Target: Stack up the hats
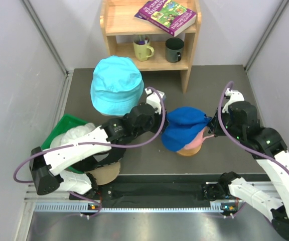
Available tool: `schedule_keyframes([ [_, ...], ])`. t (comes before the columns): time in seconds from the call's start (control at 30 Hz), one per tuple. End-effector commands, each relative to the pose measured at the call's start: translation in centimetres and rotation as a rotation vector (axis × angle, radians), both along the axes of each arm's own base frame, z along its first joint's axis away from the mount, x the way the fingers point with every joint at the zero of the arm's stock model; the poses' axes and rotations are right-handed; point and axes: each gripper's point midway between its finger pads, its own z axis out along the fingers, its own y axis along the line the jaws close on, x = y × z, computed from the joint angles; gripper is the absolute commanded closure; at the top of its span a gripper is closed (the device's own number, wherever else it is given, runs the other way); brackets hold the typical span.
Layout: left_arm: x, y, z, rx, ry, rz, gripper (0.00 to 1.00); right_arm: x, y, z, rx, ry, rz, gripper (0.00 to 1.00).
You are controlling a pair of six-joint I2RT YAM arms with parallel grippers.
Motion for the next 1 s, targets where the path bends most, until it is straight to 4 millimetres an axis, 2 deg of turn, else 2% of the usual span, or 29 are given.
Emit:
schedule_keyframes([
  [0.0,-0.6,-0.6,4.5,-0.123,-0.054,-0.037,0.40,-0.7,-0.3,-0.7,-0.021,0.044,0.034,1.00],
  [0.1,-1.3,-1.0,6.0,-0.179,-0.072,-0.083,0.32,-0.8,0.0,-1.7,-0.022,0.071,0.047,1.00],
  [0.17,-1.6,-2.0,6.5,-0.213,-0.077,-0.124,0.31,-0.6,0.1,-2.3,-0.032,0.089,0.051,1.00],
  [0.2,-1.4,-2.7,5.7,-0.203,-0.062,-0.131,0.31,-0.4,-0.1,-2.6,-0.034,0.097,0.042,1.00],
  [0.3,-0.9,-4.2,4.5,-0.190,-0.038,-0.149,0.32,0.1,0.2,-2.1,-0.012,0.083,0.055,1.00],
  [0.47,-1.7,-5.4,5.8,-0.233,-0.066,-0.232,0.37,0.5,-0.1,-1.3,-0.011,0.074,0.052,1.00],
  [0.6,-3.5,-5.7,7.4,-0.268,-0.106,-0.342,0.29,0.7,0.2,-1.1,0.012,0.077,0.065,1.00],
  [0.67,-4.0,-5.9,7.6,-0.265,-0.121,-0.363,0.24,0.8,0.3,-1.2,0.018,0.083,0.068,1.00],
  [0.9,-3.5,-6.9,6.0,-0.178,-0.118,-0.335,0.17,1.6,0.5,-0.9,0.050,0.077,0.076,1.00],
  [0.97,-2.6,-6.7,5.8,-0.152,-0.128,-0.275,0.16,1.8,0.9,-0.7,0.065,0.072,0.091,1.00],
])
